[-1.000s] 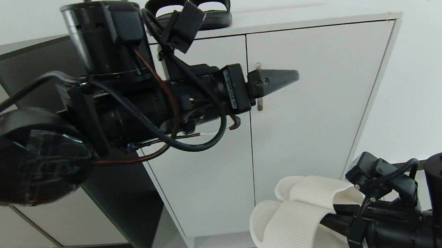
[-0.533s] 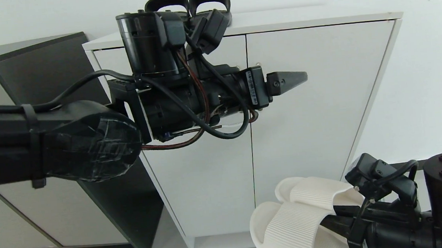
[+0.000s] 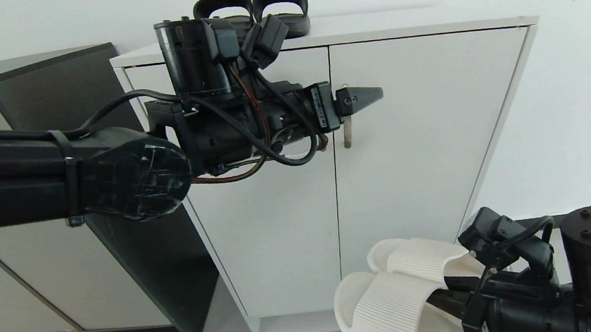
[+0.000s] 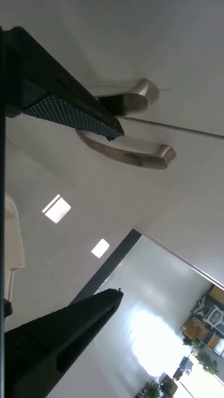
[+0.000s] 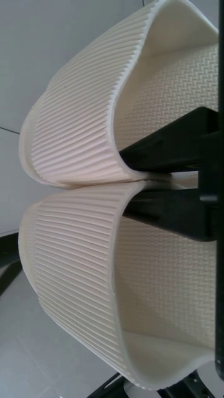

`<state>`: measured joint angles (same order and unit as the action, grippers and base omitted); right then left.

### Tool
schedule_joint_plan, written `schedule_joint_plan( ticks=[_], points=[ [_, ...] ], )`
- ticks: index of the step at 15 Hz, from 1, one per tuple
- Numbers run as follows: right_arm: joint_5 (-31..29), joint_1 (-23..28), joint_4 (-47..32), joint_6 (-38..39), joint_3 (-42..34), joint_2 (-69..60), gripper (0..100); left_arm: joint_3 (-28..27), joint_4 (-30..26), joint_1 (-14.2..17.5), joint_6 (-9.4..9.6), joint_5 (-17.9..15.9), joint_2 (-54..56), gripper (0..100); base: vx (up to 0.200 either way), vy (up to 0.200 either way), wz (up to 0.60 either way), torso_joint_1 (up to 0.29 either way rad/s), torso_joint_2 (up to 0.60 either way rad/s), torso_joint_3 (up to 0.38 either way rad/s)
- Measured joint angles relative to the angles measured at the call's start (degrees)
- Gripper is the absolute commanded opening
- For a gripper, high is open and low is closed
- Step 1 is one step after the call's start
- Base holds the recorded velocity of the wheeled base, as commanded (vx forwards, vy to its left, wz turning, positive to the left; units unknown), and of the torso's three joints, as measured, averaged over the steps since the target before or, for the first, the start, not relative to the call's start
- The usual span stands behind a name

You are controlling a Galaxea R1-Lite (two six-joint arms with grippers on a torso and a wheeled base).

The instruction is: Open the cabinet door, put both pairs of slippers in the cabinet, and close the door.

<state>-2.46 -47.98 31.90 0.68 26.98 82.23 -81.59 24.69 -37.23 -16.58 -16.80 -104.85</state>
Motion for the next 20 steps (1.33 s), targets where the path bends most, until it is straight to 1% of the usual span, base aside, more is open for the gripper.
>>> schedule_joint_plan(
  ticks=[6, 11, 12, 15, 17, 19, 20],
  points=[
    [0.0, 0.0, 0.0, 0.0, -0.1, 0.1, 0, -2.8, 0.0, 0.2, 0.00, 0.0, -3.3, 100, 0.000, 0.000, 0.00, 0.000, 0.00, 0.000],
    [0.0, 0.0, 0.0, 0.0, -0.2, 0.1, 0, -3.4, 0.0, 0.4, -0.02, 0.1, -4.7, 100, 0.000, 0.000, 0.00, 0.000, 0.00, 0.000],
    [0.0, 0.0, 0.0, 0.0, -0.2, 0.1, 0, -3.4, 0.1, 0.3, -0.02, 0.2, -4.8, 0, 0.000, 0.000, 0.00, 0.000, 0.00, 0.000],
    [0.1, 0.0, -0.2, 0.0, -0.3, 0.2, 0, -3.2, 0.3, 0.4, 0.07, 0.5, -4.8, 0, 0.000, 0.000, 0.00, 0.000, 0.00, 0.000],
    [0.4, 0.0, -0.1, 0.0, -0.7, 0.1, 0, -2.3, 0.2, -0.7, 0.22, 0.2, -4.1, 0, 0.000, 0.000, 0.00, 0.000, 0.00, 0.000],
    [4.1, -0.1, -0.1, 0.0, -1.4, -0.5, 0, -0.5, 0.3, -2.3, 0.51, 0.1, -2.5, 0, 0.000, 0.000, 0.00, 0.000, 0.00, 0.000],
    [7.5, -0.1, -0.1, 0.0, -2.0, -1.2, 0, 1.2, 0.4, -3.4, 1.17, 0.1, -1.4, 0, 0.000, 0.000, 0.00, 0.000, 0.00, 0.000]
  ],
)
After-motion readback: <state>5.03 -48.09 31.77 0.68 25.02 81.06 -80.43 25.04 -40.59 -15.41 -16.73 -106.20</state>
